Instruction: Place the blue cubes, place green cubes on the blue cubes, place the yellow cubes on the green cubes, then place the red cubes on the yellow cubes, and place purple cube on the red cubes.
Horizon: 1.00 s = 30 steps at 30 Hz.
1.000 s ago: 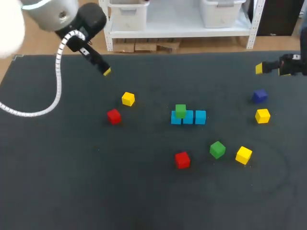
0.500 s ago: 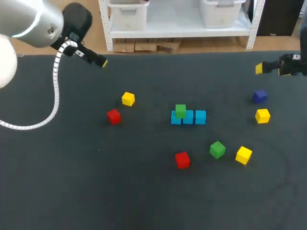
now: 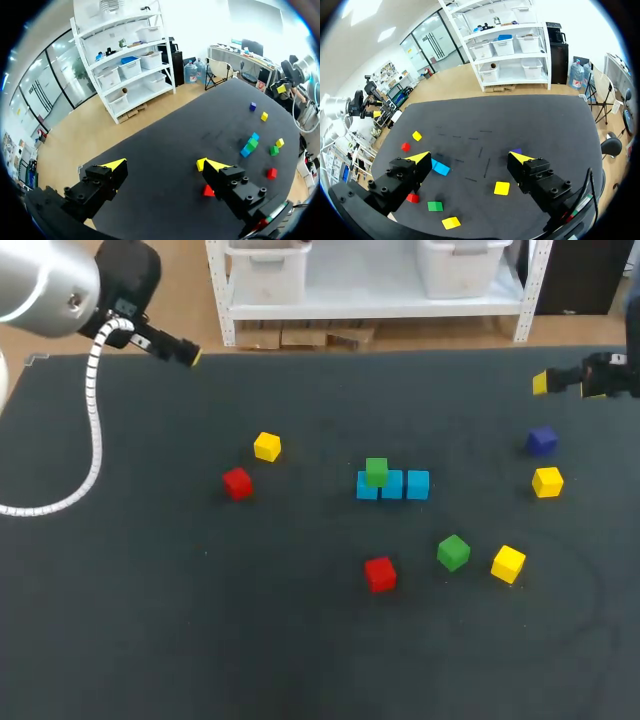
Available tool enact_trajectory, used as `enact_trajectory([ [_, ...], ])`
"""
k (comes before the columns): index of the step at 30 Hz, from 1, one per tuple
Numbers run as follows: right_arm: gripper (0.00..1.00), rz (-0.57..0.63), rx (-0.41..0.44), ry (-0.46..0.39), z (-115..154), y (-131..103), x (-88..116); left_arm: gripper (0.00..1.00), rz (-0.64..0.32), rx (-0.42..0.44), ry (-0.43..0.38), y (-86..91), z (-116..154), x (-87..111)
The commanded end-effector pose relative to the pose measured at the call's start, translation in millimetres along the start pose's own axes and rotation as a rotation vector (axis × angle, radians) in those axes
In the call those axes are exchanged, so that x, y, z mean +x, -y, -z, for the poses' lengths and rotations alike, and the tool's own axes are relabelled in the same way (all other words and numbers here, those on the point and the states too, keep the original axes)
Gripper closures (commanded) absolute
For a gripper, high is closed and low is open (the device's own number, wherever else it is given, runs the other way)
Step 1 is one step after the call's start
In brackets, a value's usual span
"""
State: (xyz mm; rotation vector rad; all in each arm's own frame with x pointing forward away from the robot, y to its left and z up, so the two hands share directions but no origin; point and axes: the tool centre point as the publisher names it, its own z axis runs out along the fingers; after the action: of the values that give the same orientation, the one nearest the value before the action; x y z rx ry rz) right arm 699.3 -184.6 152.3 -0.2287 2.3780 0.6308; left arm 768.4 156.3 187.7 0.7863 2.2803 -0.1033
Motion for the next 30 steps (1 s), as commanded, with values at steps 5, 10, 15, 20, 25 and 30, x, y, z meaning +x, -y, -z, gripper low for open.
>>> enact_trajectory([
  [5,0.0,0.001,-0.003,0.001,-0.6,0.9,0.4,0.0,0.034,0.056,0.015,1.2,0.9,3.3],
  [10,0.0,0.001,-0.003,0.001,-0.6,0.9,0.4,0.0,0.034,0.056,0.015,1.2,0.9,3.3],
  [15,0.0,0.001,-0.003,0.001,-0.6,0.9,0.4,0.0,0.034,0.056,0.015,1.2,0.9,3.3],
  [20,0.0,0.001,-0.003,0.001,-0.6,0.9,0.4,0.0,0.034,0.056,0.015,1.2,0.9,3.3],
  [25,0.0,0.024,0.024,-0.064,-7.9,-3.2,-4.1,0.0,0.034,0.056,0.015,1.2,0.9,3.3],
  [30,0.0,0.134,0.04,-0.189,-13.6,-27.9,-1.7,0.0,0.034,0.056,0.015,1.2,0.9,3.3],
])
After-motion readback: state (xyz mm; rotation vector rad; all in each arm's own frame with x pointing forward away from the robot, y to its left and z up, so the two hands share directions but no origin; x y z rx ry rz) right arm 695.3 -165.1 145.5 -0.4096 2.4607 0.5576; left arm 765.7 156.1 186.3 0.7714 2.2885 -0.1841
